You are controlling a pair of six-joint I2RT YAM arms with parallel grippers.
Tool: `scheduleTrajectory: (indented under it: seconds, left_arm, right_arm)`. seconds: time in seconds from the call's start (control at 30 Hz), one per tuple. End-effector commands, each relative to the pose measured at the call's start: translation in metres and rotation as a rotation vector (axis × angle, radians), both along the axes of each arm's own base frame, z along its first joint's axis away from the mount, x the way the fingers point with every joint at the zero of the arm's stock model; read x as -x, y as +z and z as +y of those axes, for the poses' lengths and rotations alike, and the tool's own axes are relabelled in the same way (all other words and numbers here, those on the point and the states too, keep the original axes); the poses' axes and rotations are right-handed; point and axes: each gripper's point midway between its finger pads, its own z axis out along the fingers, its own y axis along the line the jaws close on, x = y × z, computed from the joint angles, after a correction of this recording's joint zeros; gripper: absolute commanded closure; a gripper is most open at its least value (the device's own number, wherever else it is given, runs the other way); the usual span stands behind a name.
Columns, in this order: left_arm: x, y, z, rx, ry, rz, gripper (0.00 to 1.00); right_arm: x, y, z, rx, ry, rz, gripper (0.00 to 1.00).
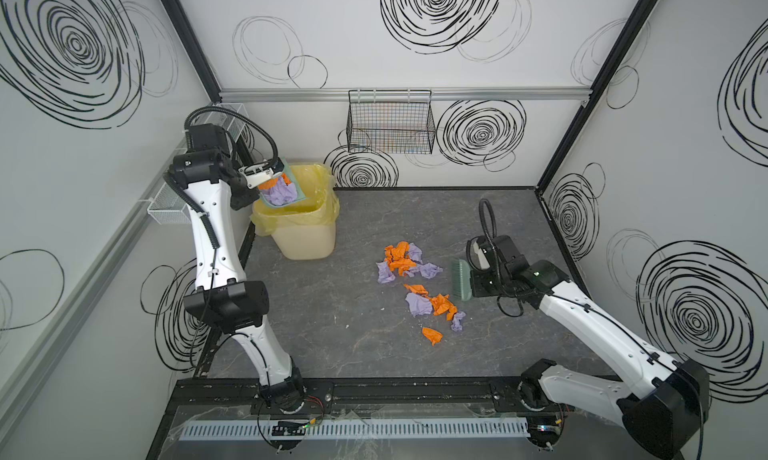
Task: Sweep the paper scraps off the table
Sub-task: 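Tip the green dustpan over the yellow bin with the left gripper, then lower the empty dustpan while the right gripper brings the brush to the scraps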
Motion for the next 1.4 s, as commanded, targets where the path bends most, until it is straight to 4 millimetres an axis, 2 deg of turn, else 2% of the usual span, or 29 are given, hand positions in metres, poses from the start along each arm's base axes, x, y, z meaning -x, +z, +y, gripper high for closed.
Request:
scheduleTrajectory:
  seconds: [0.0,0.27,0.47,0.67,0.87,1.03,1.17,1.27,1.37]
  left_arm:
    - [-0.006,0.020,0.008,-0.153,-0.013,-0.047,1.00]
    - [-0.009,0.024,-0.005,-0.338,-0.054,-0.086,1.00]
    - [-0.015,0.041,-0.008,-0.429,-0.065,-0.153,1.00]
    - [-0.014,0.056,-0.011,-0.449,-0.072,-0.207,1.00]
    - [-0.013,0.079,-0.006,-0.488,-0.052,-0.296,1.00]
    - [-0.002,0.077,0.002,-0.590,-0.073,-0.302,1.00]
    - [0.008,0.075,0.004,-0.594,-0.079,-0.292,1.00]
    - [0.013,0.085,0.007,-0.550,-0.070,-0.315,1.00]
    - [0.022,0.099,0.000,-0.429,-0.072,-0.328,1.00]
  right_arm:
    - [-0.005,0.013,0.001,-0.027,-0.010,-0.049,1.00]
    - [-0.003,0.016,0.000,-0.030,-0.016,-0.055,1.00]
    - [-0.002,0.018,-0.001,-0.038,-0.014,-0.068,1.00]
    - [-0.002,0.018,-0.001,-0.043,-0.015,-0.075,1.00]
    - [-0.010,0.035,0.001,-0.044,-0.016,-0.106,1.00]
    - [-0.016,0.049,0.004,-0.051,-0.010,-0.130,1.00]
    - [-0.018,0.050,0.006,-0.054,-0.009,-0.131,1.00]
    - [-0.021,0.050,0.009,-0.067,-0.009,-0.132,1.00]
    - [-0.026,0.062,0.017,-0.107,-0.004,-0.155,1.00]
